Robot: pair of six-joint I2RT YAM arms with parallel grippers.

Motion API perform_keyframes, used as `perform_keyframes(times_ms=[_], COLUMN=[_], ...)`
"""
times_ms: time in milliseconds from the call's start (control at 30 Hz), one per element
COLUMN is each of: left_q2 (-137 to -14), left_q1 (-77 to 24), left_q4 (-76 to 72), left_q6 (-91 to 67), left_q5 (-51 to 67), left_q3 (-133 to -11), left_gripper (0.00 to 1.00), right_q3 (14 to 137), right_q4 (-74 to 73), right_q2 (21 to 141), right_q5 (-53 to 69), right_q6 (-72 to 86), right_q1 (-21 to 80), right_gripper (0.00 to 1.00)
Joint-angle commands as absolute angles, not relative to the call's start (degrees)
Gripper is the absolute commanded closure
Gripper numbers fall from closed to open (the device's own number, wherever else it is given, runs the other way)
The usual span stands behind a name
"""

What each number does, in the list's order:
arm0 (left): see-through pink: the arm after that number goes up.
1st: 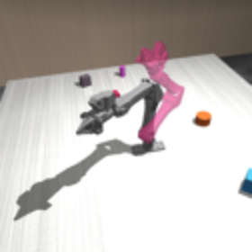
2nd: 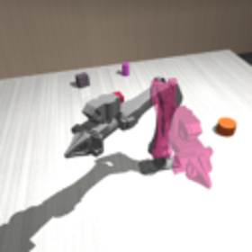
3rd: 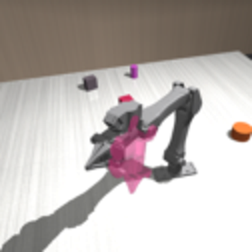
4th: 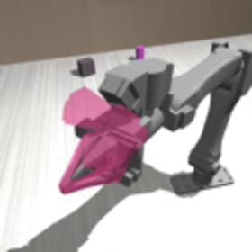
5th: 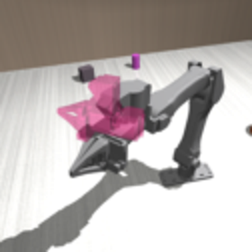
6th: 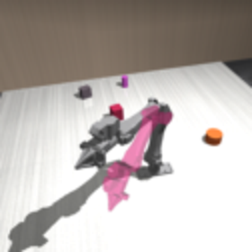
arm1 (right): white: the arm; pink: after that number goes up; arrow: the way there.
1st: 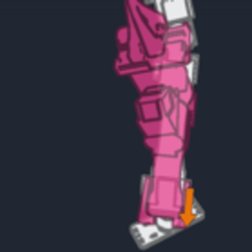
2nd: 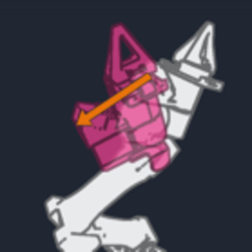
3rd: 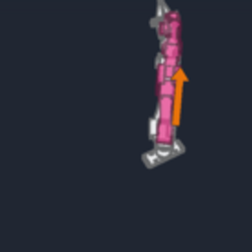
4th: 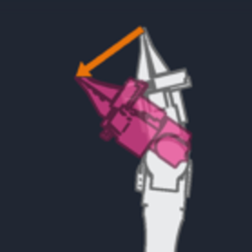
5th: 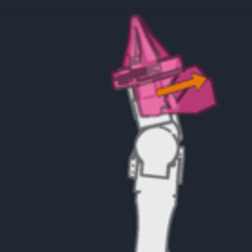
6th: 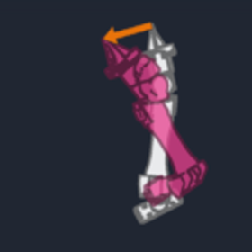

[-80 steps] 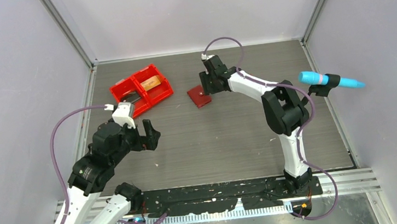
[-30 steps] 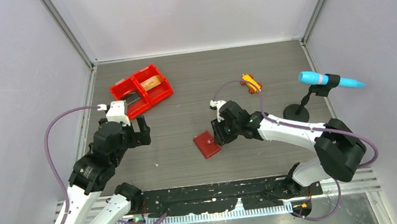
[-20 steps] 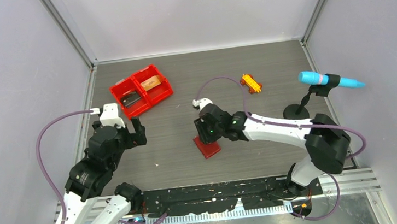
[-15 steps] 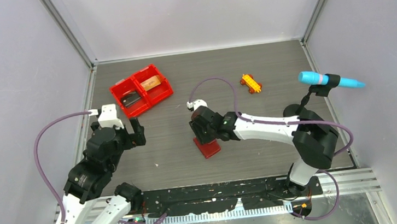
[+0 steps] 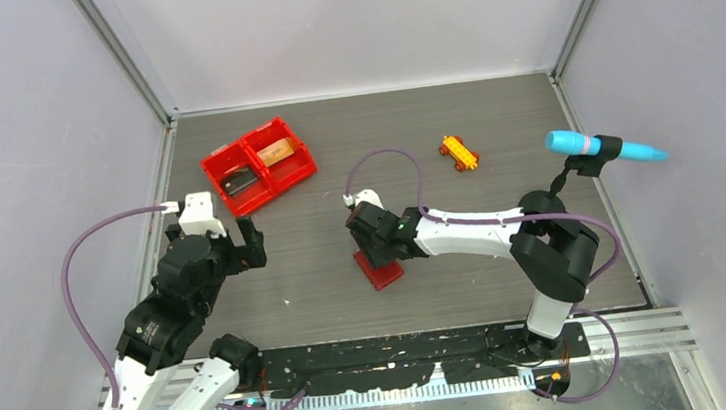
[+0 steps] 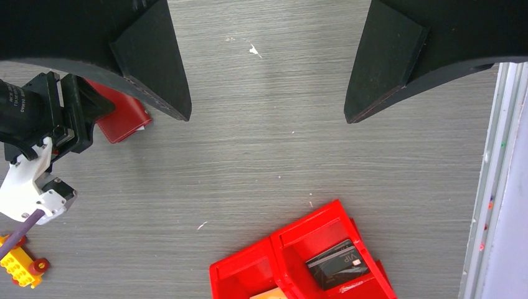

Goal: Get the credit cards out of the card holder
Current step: Pick up the card holder from the center of the board.

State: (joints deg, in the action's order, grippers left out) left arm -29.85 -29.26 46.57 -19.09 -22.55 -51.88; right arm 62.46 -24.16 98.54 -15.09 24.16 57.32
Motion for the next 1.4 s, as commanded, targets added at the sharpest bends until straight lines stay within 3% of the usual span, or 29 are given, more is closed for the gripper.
perform_keyframes(times_ms=[0,233,533,1000,1367], left_q2=[-29.7,-30.7,-31.8,-38.2,-43.9], left_q1=[-29.4,-29.4,-29.4,-29.4,-29.4], left_q4=[45.0,45.2,45.0,42.8,23.4], left_q6=[-19.2,-22.1,-30.0,-35.5,-42.5], left_q5=[-22.6,-19.1,-10.0,-1.1,16.5], left_q3=[-51.6,-51.4,-47.6,-43.8,-34.8], left_gripper=[0.02,0.03,0.05,0.07,0.07], right_q3=[61.8,59.1,57.1,51.7,45.9], right_q4=[-22.9,-20.7,-19.4,-10.9,-2.4], right_q2=[99.2,99.6,95.6,84.1,76.0], right_q5=[-17.0,-16.9,-16.7,-9.0,-1.6], right_q6=[24.3,24.3,24.4,27.7,33.9], right_q1=[57.8,58.0,58.0,58.0,57.9], right_gripper=[0.51,0.57,0.93,0.95,0.95])
